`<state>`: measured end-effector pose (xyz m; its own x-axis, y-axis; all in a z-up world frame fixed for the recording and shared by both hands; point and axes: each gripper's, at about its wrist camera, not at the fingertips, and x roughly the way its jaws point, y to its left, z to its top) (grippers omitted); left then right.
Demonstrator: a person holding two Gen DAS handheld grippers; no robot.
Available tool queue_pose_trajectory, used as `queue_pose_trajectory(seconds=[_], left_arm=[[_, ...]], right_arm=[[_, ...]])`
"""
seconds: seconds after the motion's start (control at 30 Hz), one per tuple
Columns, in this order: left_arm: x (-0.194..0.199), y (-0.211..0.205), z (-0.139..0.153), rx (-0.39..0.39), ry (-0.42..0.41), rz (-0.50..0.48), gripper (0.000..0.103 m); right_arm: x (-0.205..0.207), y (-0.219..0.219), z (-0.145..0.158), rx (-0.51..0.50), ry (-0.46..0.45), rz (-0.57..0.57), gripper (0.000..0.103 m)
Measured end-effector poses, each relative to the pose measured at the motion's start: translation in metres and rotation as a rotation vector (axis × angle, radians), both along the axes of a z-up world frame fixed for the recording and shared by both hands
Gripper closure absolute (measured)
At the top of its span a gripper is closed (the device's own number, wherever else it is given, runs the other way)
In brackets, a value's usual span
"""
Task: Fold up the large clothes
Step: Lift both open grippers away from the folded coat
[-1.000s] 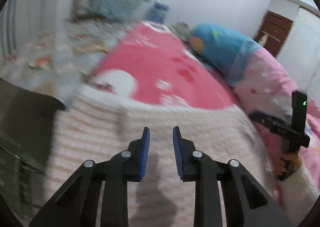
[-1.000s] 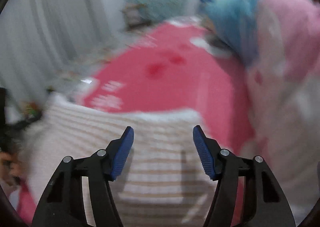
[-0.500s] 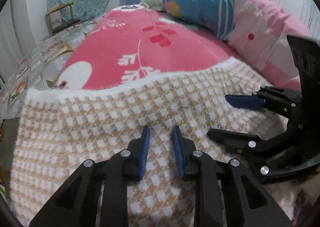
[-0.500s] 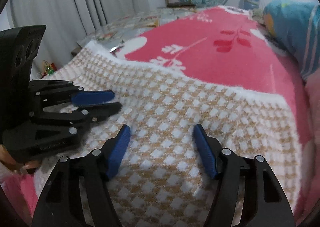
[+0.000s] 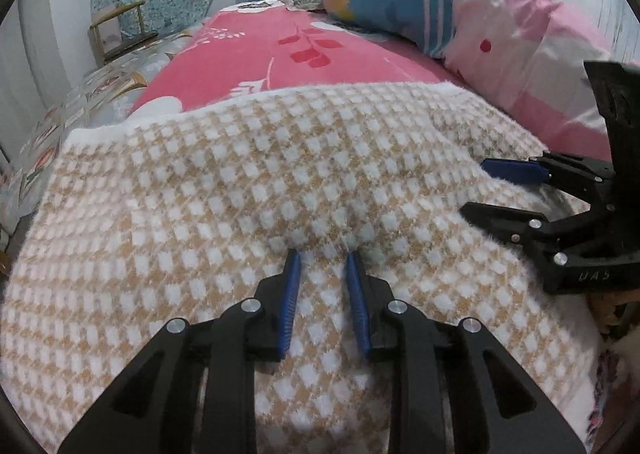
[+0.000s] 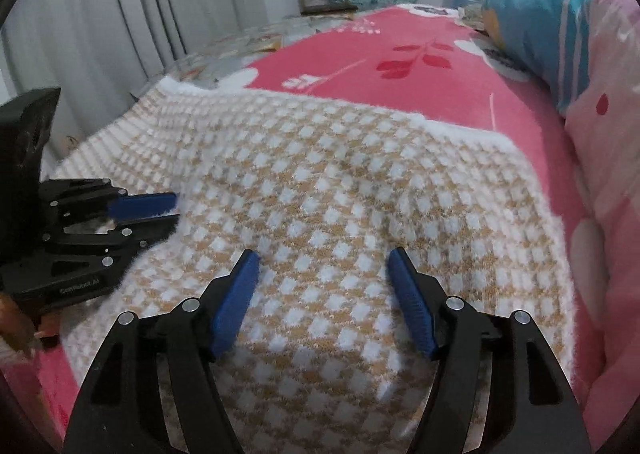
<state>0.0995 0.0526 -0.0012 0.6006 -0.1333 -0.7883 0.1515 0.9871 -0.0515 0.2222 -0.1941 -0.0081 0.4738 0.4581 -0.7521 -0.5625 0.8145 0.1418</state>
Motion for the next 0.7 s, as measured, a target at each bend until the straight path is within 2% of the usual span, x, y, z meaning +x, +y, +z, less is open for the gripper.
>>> queue_pose_trajectory(seconds=[0.07, 0.13, 0.17, 0.2, 0.27, 0.33, 0.37, 0.43, 0.5, 0.57, 0.6, 0.63, 0.7], left_arm=[[-0.025, 0.006, 0.022, -0.055, -0.013, 0.090, 0.079], [-0.076, 0.007, 0.041, -0.139, -0.070, 0.106, 0.078], [-0.097, 0.004, 0.045, -0.154, -0.088, 0.097, 0.076], [-0.123, -0.002, 0.047, -0.146, -0.097, 0.079, 0.073], [-0.178, -0.020, 0.037, -0.085, -0.102, 0.038, 0.059], [-0.207, -0.033, 0.019, -0.045, -0.064, 0.028, 0.052], [-0.212, -0.036, 0.010, -0.059, -0.032, 0.022, 0.050], [-0.213, -0.039, -0.012, -0.088, 0.026, 0.031, 0.045], [-0.203, -0.039, -0.020, -0.082, -0.018, 0.054, 0.032], [-0.191, -0.042, -0.024, -0.068, -0.039, 0.093, 0.015], [-0.184, -0.043, -0.024, -0.072, -0.033, 0.120, 0.011], [-0.177, -0.046, -0.025, -0.073, -0.027, 0.148, 0.004], [-0.159, -0.052, -0.024, -0.020, -0.022, 0.181, 0.004]], right_arm=[[-0.017, -0.015, 0.020, 0.036, 0.008, -0.059, 0.040], [-0.051, -0.034, 0.040, 0.132, -0.024, -0.054, 0.040], [-0.067, -0.038, 0.046, 0.157, -0.038, -0.040, 0.040], [-0.099, -0.046, 0.054, 0.182, -0.056, -0.010, 0.037], [-0.145, -0.051, 0.056, 0.190, -0.067, 0.048, 0.036], [-0.175, -0.047, 0.050, 0.155, -0.069, 0.068, 0.029], [-0.193, -0.046, 0.040, 0.125, -0.051, 0.082, 0.028], [-0.202, -0.043, 0.023, 0.093, -0.018, 0.077, 0.027], [-0.199, -0.042, 0.001, 0.056, -0.002, 0.039, 0.027], [-0.182, -0.043, -0.020, -0.002, 0.016, -0.050, 0.025], [-0.176, -0.046, -0.027, 0.013, 0.038, -0.075, 0.017], [-0.170, -0.051, -0.033, 0.073, 0.064, -0.095, 0.015], [-0.170, -0.051, -0.035, 0.083, 0.050, -0.100, 0.013]])
